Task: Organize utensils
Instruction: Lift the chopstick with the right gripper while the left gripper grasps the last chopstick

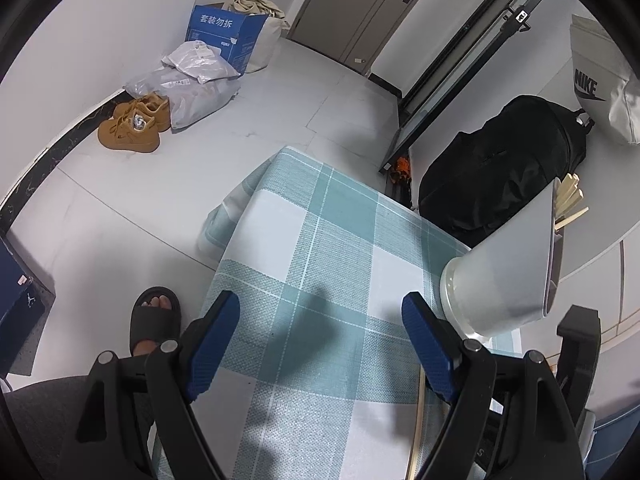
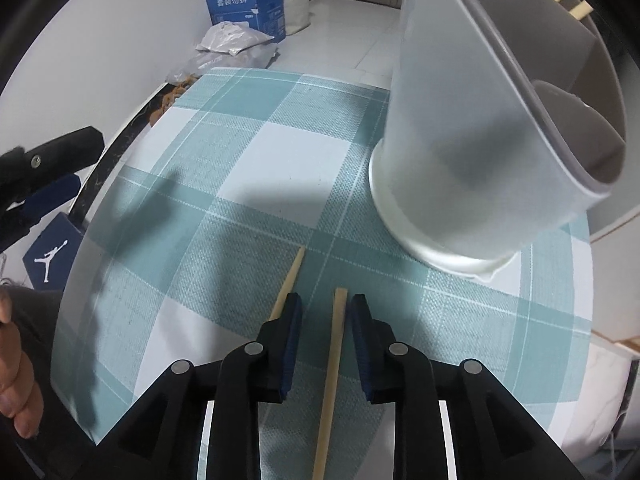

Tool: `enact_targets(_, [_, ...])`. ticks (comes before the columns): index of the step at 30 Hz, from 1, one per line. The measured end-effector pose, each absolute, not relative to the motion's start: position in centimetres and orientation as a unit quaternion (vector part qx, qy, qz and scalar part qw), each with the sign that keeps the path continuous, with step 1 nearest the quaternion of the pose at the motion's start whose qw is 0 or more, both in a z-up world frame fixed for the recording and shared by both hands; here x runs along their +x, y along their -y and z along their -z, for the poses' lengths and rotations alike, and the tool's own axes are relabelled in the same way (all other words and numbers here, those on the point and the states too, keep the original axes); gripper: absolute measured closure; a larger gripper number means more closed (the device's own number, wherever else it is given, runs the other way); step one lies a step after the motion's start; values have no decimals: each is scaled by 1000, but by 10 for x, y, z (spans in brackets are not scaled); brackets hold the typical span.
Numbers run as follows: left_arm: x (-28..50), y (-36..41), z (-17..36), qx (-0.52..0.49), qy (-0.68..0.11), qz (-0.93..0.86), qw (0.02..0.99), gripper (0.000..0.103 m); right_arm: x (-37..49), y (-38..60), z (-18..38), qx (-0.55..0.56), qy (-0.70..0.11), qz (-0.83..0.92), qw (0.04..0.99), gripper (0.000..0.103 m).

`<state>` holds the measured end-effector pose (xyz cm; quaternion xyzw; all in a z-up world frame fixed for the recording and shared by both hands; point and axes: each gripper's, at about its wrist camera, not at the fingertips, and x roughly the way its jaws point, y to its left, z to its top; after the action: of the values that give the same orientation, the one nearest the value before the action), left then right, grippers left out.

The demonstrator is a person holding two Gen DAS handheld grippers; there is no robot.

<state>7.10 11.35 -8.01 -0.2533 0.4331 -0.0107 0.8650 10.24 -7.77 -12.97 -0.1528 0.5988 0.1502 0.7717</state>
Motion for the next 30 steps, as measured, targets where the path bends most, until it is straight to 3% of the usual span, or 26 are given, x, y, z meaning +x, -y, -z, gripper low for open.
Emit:
enact_targets(2, [71, -111, 80, -247, -434, 11, 867, 23, 103, 79, 128, -153, -603, -151, 768, 83])
enact_targets(4, [72, -109, 80, -239, -436, 13, 868, 23, 105, 80, 128, -153, -607, -153, 765, 98])
enact_targets(11, [70, -100, 79, -212, -439, 24, 873, 23, 115, 92, 114, -68, -610, -174, 770, 98])
enact_targets(23, [71, -83, 87, -173, -460, 23, 871, 23, 101, 155, 63, 112, -518, -196, 825, 98])
enact_targets(30, [69, -63, 95, -125, -490, 46, 862, 23, 103, 212, 75, 238, -508, -168, 810, 98])
